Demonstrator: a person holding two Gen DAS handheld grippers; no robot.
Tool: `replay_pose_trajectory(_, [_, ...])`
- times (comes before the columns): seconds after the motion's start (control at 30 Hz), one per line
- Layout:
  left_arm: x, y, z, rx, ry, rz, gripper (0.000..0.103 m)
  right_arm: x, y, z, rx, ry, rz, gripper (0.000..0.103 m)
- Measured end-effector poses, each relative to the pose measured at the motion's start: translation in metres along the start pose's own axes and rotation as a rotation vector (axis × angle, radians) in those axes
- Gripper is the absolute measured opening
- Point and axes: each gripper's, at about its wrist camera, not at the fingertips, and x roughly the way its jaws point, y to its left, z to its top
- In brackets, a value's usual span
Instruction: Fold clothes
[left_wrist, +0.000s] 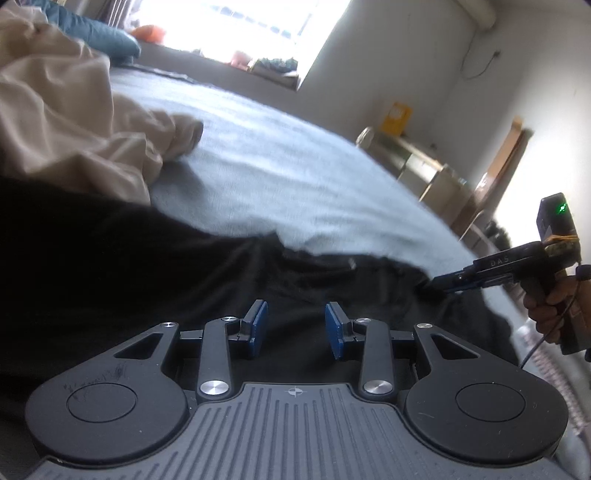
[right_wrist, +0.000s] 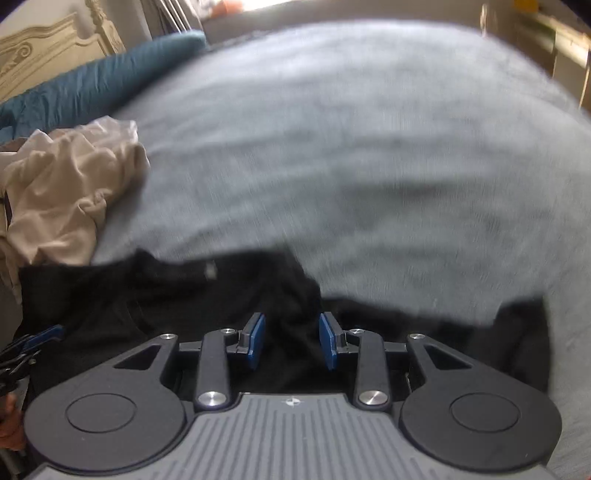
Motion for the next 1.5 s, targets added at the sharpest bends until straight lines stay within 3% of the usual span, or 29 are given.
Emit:
replay_pose_trajectory(0.13, [0.006, 0.012, -0.011, -0.009, 0.014, 0.039, 0.034, 0.030, -0.032, 0.002, 0.141, -0.035, 0.059, 0.034])
replay_pose_trajectory(0.23, [0.008, 0.019, -0.014, -0.034, 0.010, 0.034, 0.034, -0.003, -0.059, 0.000, 0.290, -0.144, 0.150, 0.041])
replay_pose_trajectory(0.27, [0.009, 0.021, -0.015, -0.040, 0.005, 0.029, 0.034, -0.023, -0.067, -0.005, 0.306, -0.190, 0.146, 0.049])
replay_pose_trajectory(0.37, [0.011, 0.023, -0.016, -0.056, -0.005, 0.015, 0.034, -0.083, -0.090, -0.031, 0.334, -0.289, 0.024, 0.059])
replay_pose_trajectory(0.43, [0.009, 0.023, -0.014, -0.061, -0.012, 0.014, 0.034, -0.109, -0.103, -0.055, 0.365, -0.298, -0.081, 0.063])
replay_pose_trajectory(0.5, [0.008, 0.017, -0.011, -0.050, -0.017, 0.032, 0.034, -0.122, -0.114, -0.078, 0.409, -0.281, -0.127, 0.063])
replay_pose_trajectory(0.67, [0.000, -0.023, -0.004, 0.005, -0.032, 0.013, 0.035, -0.103, -0.127, -0.111, 0.509, -0.217, -0.130, 0.064])
replay_pose_trajectory(0.77, [0.010, -0.058, -0.004, 0.043, -0.011, -0.027, 0.035, -0.086, -0.137, -0.120, 0.577, -0.246, -0.100, 0.064])
replay_pose_trajectory(0.8, [0.017, -0.069, -0.005, 0.043, 0.003, -0.045, 0.035, -0.084, -0.140, -0.121, 0.583, -0.273, -0.088, 0.063])
replay_pose_trajectory(0.83, [0.024, -0.078, -0.006, 0.044, 0.014, -0.066, 0.035, -0.084, -0.140, -0.122, 0.574, -0.293, -0.084, 0.053])
replay_pose_trajectory(0.87, [0.032, -0.088, -0.007, 0.045, 0.025, -0.087, 0.036, -0.085, -0.140, -0.123, 0.565, -0.312, -0.080, 0.033])
replay_pose_trajectory(0.97, [0.052, -0.108, -0.011, 0.051, 0.046, -0.130, 0.035, -0.094, -0.135, -0.122, 0.511, -0.348, -0.104, 0.014])
replay_pose_trajectory(1.1, [0.077, -0.135, -0.013, 0.081, 0.076, -0.168, 0.036, -0.111, -0.123, -0.124, 0.405, -0.368, -0.187, 0.011])
replay_pose_trajectory(1.2, [0.095, -0.156, -0.014, 0.134, 0.097, -0.184, 0.036, -0.115, -0.112, -0.127, 0.289, -0.348, -0.324, 0.011])
replay_pose_trajectory(1.3, [0.114, -0.171, -0.021, 0.172, 0.136, -0.163, 0.036, -0.109, -0.109, -0.129, 0.202, -0.309, -0.465, 0.011])
replay_pose_trajectory(1.37, [0.122, -0.172, -0.026, 0.187, 0.152, -0.140, 0.036, -0.104, -0.115, -0.130, 0.211, -0.283, -0.520, 0.012])
replay_pose_trajectory(1.43, [0.129, -0.173, -0.032, 0.201, 0.165, -0.119, 0.036, -0.110, -0.125, -0.134, 0.276, -0.312, -0.465, 0.017])
replay_pose_trajectory(1.5, [0.127, -0.170, -0.035, 0.206, 0.146, -0.128, 0.036, -0.123, -0.129, -0.141, 0.360, -0.355, -0.365, 0.033])
